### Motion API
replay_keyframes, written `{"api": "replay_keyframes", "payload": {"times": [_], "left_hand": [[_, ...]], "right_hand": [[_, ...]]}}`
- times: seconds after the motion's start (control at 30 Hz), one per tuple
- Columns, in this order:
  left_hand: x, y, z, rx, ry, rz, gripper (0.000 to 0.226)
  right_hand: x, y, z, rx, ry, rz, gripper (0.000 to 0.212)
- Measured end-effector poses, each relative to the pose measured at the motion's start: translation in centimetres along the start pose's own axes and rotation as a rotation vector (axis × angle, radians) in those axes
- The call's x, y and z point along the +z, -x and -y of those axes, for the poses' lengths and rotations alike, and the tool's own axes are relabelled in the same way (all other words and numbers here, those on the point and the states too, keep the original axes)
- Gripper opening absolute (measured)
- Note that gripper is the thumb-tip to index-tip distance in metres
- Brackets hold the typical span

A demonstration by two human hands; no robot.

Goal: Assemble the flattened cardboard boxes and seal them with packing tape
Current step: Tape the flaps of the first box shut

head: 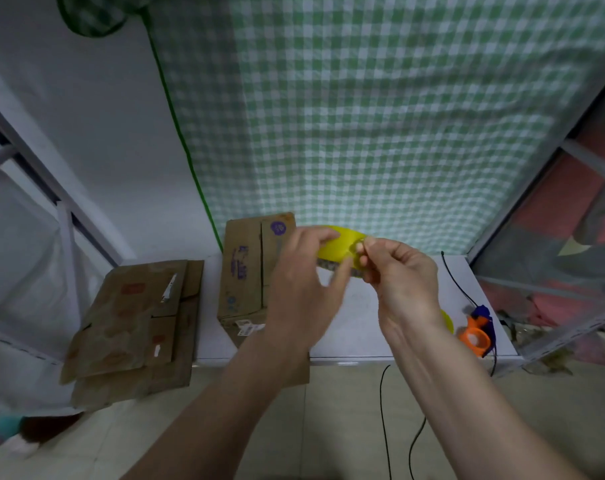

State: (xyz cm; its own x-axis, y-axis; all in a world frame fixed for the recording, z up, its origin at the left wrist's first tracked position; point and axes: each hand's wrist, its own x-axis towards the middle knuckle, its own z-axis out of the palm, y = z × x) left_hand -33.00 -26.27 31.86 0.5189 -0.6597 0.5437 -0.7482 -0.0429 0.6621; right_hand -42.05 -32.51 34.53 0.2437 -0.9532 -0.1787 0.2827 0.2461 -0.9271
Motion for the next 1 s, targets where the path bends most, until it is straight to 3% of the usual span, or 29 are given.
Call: {"api": "replay_keyframes", "payload": {"times": [0.13,0.3,0.4,0.5,0.57,0.63,0.73,0.8,0.93,1.0], "left_hand": [[1.1,1.1,0.5,-0.033,0.025,0.017,0.041],[1.1,0.7,1.0,-0.091,0.006,-0.016,0.011],[0.5,0.4,1.1,-0.105,0.013,-0.060,0.003],[-0.6,-0.6,1.6,-0.321,0.128,-0.137,0.016],[-1.2,-1.1,2.0,-0.521,0.343,-0.181,0.023],[-1.5,-1.4,2.2,-0.626,0.482,-0.221,0.021],[-1.7,-1.5,1.9,-0.733,0.638,-0.243,0.019],[-1.8,-1.4,2.0,-0.759,0.718,-0.229,0.016],[-2.0,-0.9,2.2,-0.764,0.715,-0.106,0.010],[-2.4,-0.7,2.7,-0.800,0.642,-0.140,0.010]], "right_hand": [[0.7,0.8,-0.3,-0.028,0.069,-0.034,0.015],[1.0,1.4,-0.9,-0.055,0.112,-0.007,0.013],[0.5,1.2,-0.4,-0.127,0.146,0.100,0.014],[-0.9,0.2,0.0,-0.315,0.183,0.135,0.021],[-2.0,-1.1,-0.3,-0.401,0.305,0.111,0.050],[-2.7,-1.9,-0.7,-0.340,0.458,0.267,0.078],[-2.7,-1.7,-1.6,-0.071,0.382,0.663,0.085],[-2.0,-1.3,-2.6,-0.054,0.316,0.599,0.080],[-0.6,-1.6,-4.2,-0.251,0.428,0.212,0.036],[-0.4,-2.1,-3.9,-0.360,0.537,0.200,0.042]]}}
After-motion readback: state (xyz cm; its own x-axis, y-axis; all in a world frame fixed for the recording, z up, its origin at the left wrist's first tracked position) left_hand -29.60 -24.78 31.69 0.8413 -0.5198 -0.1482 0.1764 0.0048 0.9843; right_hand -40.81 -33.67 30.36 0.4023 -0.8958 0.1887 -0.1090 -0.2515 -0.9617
